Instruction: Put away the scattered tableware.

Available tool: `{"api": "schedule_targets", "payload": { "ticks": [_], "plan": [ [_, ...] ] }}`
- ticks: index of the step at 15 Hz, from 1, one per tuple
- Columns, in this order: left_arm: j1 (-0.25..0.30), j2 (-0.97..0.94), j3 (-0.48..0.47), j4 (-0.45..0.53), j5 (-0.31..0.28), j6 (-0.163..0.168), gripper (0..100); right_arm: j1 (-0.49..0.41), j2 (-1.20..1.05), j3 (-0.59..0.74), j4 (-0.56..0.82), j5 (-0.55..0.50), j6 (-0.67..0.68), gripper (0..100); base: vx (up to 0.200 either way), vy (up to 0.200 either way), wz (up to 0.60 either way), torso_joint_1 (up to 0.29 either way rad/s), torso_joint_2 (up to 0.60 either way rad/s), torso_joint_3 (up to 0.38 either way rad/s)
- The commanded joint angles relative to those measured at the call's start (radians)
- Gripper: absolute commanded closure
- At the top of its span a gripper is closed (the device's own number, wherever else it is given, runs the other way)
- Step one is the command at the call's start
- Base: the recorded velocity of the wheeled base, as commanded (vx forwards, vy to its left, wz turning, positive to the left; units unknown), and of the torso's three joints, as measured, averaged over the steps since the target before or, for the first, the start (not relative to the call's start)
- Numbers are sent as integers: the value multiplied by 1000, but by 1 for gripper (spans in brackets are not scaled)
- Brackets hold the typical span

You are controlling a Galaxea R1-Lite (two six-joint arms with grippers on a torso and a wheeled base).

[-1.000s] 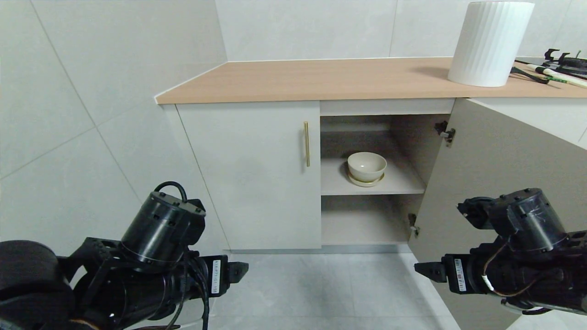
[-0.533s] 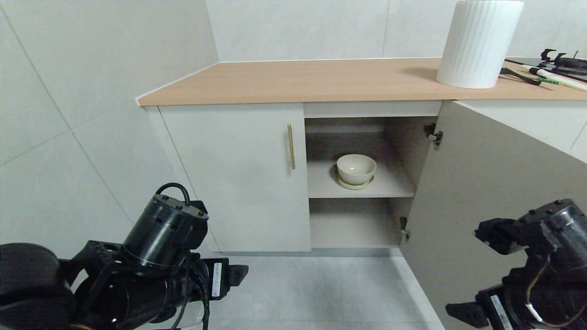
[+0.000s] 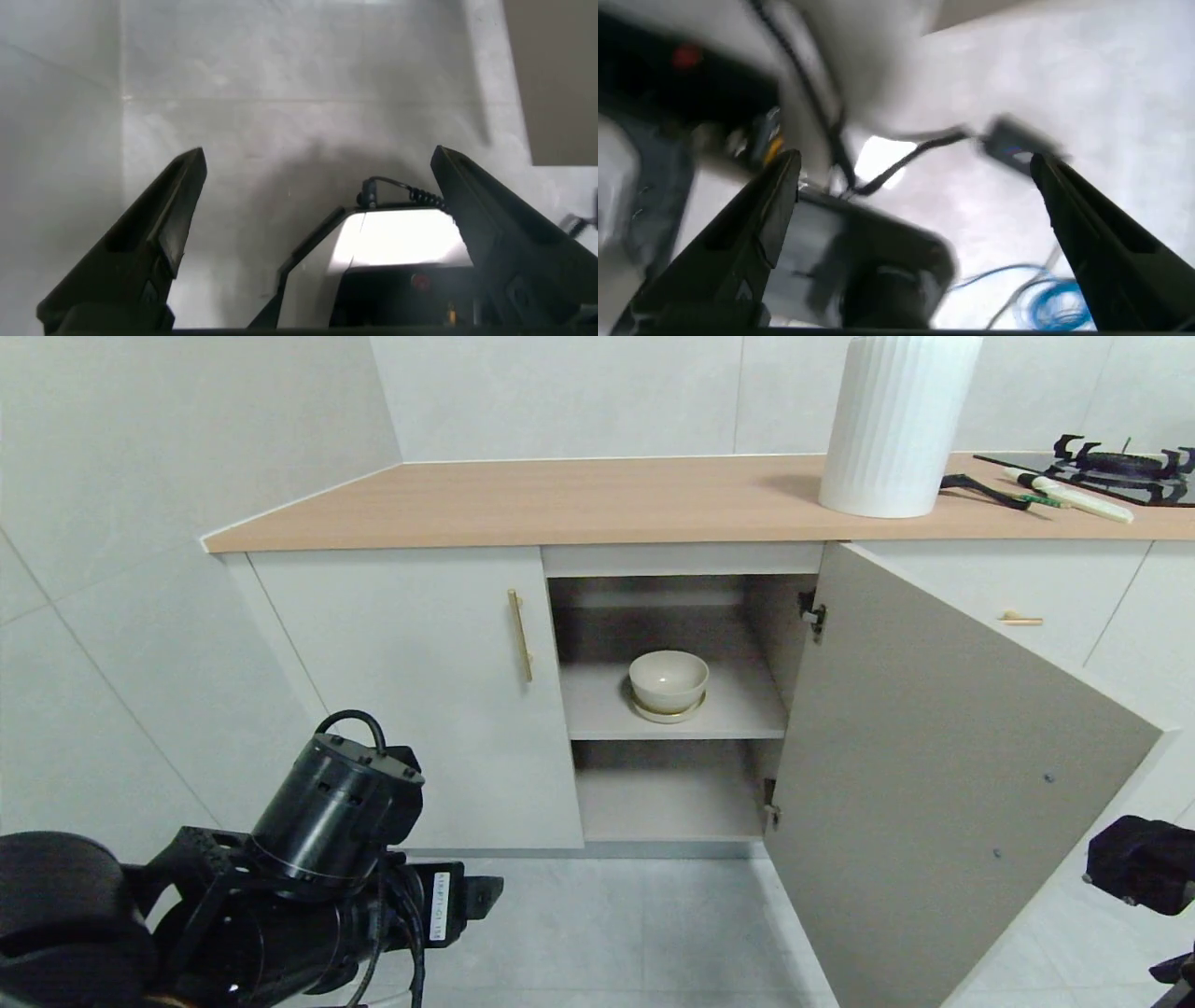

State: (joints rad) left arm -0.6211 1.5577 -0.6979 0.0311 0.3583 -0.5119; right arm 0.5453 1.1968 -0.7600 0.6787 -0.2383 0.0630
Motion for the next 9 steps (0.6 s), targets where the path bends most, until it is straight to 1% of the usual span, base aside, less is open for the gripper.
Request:
{"api": "schedule_targets", "payload": {
  "ticks": [1, 2, 4, 5, 6, 9],
  "plan": [
    [0, 2, 0, 0, 1, 0, 0, -35, -33, -10, 1, -65, 3, 0, 0, 0, 0, 0, 0, 0],
    [0, 4, 0, 0, -1, 0, 0, -59, -28, -13, -5, -92, 3, 0, 0, 0, 0, 0, 0, 0],
    [0, 2, 0, 0, -1, 0, 0, -127, -23, -27, -7, -99, 0, 0, 0, 0, 0, 0, 0, 0],
    [0, 2, 0, 0, -1, 0, 0, -143, -22, -28, -7, -101, -2, 0, 0, 0, 0, 0, 0, 0],
    [0, 4, 0, 0, 1, 0, 0, -199, -10, -44, -8, -110, -3, 0, 0, 0, 0, 0, 0, 0],
    [0, 2, -2, 0, 1, 0, 0, -300, 15, -70, -24, -138, -3, 0, 0, 0, 0, 0, 0, 0]
  ]
}}
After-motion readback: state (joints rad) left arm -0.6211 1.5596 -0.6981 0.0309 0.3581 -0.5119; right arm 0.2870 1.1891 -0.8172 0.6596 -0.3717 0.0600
